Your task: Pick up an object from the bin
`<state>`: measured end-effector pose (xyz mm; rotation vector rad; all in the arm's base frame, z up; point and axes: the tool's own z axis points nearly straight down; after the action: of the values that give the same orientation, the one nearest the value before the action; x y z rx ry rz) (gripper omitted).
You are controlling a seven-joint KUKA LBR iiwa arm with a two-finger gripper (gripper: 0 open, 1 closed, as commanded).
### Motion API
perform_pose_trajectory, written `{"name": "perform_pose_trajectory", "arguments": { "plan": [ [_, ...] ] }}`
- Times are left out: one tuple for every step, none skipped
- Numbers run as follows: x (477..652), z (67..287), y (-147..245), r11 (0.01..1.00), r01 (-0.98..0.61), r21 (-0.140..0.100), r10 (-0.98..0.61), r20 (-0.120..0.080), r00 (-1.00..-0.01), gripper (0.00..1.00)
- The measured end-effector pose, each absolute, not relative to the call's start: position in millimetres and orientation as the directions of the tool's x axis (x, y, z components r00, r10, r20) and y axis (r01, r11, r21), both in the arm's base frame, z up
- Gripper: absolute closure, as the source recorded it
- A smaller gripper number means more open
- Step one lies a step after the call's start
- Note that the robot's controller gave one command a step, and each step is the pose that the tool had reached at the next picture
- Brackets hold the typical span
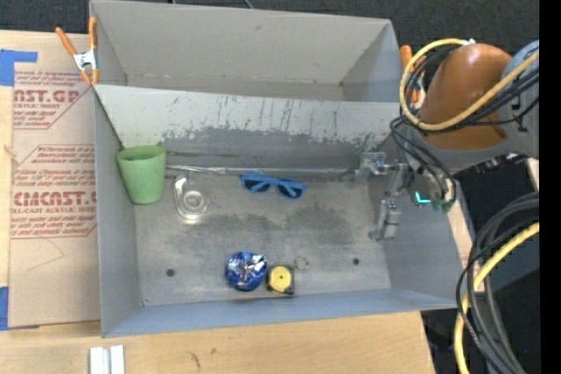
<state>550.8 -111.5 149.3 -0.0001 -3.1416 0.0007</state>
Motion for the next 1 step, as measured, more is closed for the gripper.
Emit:
{"name": "perform_pose_trajectory", "arguments": {
  "plan": [
    [587.2,143.7,-50.4,0.997,0.075,0.004,0.075,-0.004,-0.997,0.0]
  ]
}}
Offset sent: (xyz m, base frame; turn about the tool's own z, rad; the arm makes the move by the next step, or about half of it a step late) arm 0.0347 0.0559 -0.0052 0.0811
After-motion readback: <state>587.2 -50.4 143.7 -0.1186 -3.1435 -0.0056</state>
